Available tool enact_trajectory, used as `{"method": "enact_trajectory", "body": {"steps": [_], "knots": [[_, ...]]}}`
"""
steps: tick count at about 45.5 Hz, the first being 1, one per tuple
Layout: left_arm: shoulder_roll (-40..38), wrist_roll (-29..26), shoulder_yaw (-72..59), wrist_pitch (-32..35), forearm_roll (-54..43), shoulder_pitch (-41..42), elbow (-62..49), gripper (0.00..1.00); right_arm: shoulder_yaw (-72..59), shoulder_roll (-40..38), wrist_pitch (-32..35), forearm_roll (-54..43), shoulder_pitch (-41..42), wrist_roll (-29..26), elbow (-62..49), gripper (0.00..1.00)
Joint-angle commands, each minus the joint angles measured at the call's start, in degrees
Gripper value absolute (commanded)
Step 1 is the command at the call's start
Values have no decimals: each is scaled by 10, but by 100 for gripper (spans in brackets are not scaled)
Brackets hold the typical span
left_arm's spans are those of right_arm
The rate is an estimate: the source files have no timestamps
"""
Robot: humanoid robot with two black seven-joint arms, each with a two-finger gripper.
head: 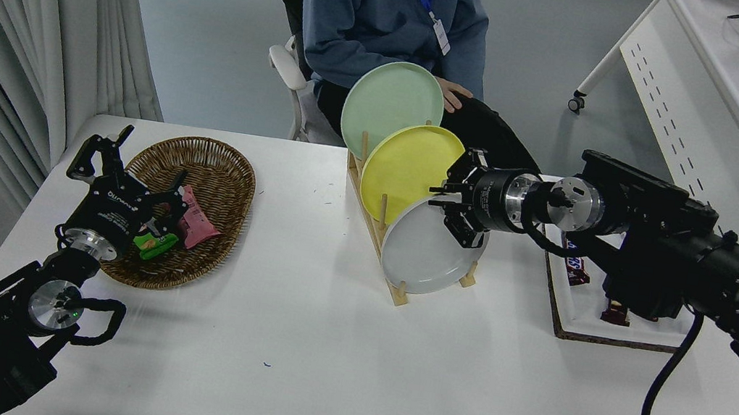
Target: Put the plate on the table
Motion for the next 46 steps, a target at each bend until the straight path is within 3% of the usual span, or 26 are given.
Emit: {"method": "enact_trajectory", "body": {"steps": [1, 14, 23, 46], "knots": [[0, 0, 0, 0, 0, 0, 1, 100, 2, 1, -1, -1, -1, -9, -4, 7], [0, 0, 0, 0, 0, -1, 0, 100, 17, -1, -1, -6, 3, -10, -8, 7], [0, 0, 0, 0, 0, 0, 1, 100, 33, -14, 0, -8, 10, -24, -7, 0], [0, -1, 0, 0, 0, 0, 1, 100, 118, -67, -4, -1, 71, -113, 1, 0]]}}
